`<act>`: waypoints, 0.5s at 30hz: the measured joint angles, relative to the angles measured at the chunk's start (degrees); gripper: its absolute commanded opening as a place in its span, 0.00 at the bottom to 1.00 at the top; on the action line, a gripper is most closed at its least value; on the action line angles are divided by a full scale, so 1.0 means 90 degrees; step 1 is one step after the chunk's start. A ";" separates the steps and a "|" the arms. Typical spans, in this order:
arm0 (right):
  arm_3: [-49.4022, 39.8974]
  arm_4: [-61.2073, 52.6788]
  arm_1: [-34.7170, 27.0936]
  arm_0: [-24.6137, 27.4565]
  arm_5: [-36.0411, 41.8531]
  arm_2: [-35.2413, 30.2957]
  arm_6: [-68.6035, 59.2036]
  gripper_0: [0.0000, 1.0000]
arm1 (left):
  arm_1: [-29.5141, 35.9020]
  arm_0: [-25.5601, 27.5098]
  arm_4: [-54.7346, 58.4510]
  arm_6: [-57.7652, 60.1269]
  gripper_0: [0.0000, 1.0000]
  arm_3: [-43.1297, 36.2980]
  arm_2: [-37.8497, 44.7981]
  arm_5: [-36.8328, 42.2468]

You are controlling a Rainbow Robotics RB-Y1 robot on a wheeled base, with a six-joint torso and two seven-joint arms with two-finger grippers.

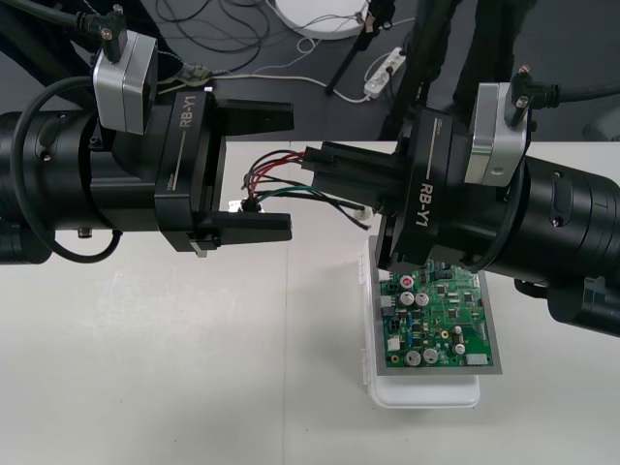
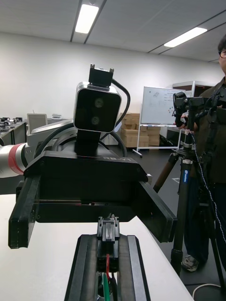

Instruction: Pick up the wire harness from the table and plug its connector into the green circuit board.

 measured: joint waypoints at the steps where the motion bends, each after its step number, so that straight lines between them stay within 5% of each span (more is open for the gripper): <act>1: 0.0000 0.0000 0.0001 0.0000 0.0000 0.0001 0.0000 0.00 | 0.0000 0.0000 0.0000 0.0000 1.00 0.0000 0.0000 0.0000; 15: -0.0001 0.0000 0.0012 -0.0002 0.0001 0.0098 -0.0172 0.00 | -0.0041 -0.0011 0.0000 0.0000 1.00 0.0000 0.0000 0.0000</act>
